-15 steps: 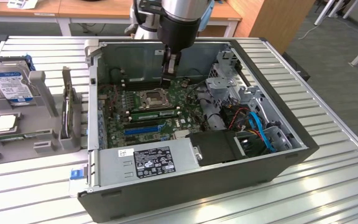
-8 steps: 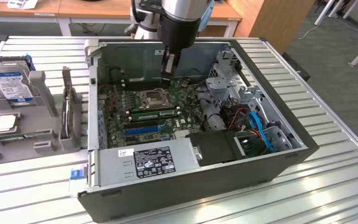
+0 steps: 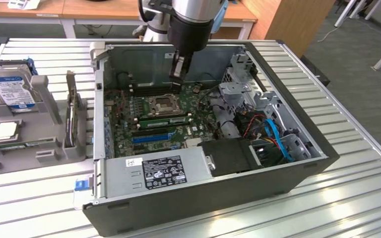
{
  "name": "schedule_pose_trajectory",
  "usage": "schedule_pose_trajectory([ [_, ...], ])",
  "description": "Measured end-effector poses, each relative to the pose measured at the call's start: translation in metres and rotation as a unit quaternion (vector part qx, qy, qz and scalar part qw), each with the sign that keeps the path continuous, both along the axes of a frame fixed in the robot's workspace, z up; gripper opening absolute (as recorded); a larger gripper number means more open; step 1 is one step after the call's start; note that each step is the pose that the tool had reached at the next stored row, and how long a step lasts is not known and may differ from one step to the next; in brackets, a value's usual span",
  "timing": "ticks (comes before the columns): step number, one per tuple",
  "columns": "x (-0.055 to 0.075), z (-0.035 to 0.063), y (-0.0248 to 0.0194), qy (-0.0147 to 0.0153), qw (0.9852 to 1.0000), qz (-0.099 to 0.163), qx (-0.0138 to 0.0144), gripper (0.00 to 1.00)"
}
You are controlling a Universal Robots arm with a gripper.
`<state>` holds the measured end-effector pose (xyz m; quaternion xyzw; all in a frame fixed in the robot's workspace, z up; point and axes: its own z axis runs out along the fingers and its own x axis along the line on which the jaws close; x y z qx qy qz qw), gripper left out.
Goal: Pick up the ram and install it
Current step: 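Press down the ram until it locks into place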
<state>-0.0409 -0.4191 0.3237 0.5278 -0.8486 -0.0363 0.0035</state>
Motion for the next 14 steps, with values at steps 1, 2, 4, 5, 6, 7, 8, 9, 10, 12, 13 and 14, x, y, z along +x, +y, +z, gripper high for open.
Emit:
schedule_pose_trajectory([
  [1, 0.0, 0.0, 0.0, 0.0, 1.0, -0.005, 0.0, 0.1],
  [2, 0.0, 0.0, 0.0, 0.0, 1.0, -0.009, 0.0, 0.1],
  [4, 0.0, 0.0, 0.0, 0.0, 0.9998, -0.018, 0.0, 0.1],
  [5, 0.0, 0.0, 0.0, 0.0, 0.9997, -0.023, 0.0, 0.1],
  [6, 0.0, 0.0, 0.0, 0.0, 0.9996, -0.028, 0.0, 0.1],
  [7, 0.0, 0.0, 0.0, 0.0, 0.9995, -0.033, 0.0, 0.1],
  [8, 0.0, 0.0, 0.0, 0.0, 0.9993, -0.037, 0.0, 0.1],
  [9, 0.0, 0.0, 0.0, 0.0, 0.9992, -0.041, 0.0, 0.1],
  [10, 0.0, 0.0, 0.0, 0.0, 0.999, -0.045, 0.0, 0.1],
  [12, 0.0, 0.0, 0.0, 0.0, 0.9986, -0.054, 0.0, 0.1],
  [13, 0.0, 0.0, 0.0, 0.0, 0.9983, -0.058, 0.0, 0.1],
  [14, 0.0, 0.0, 0.0, 0.0, 0.9981, -0.062, 0.0, 0.1],
])
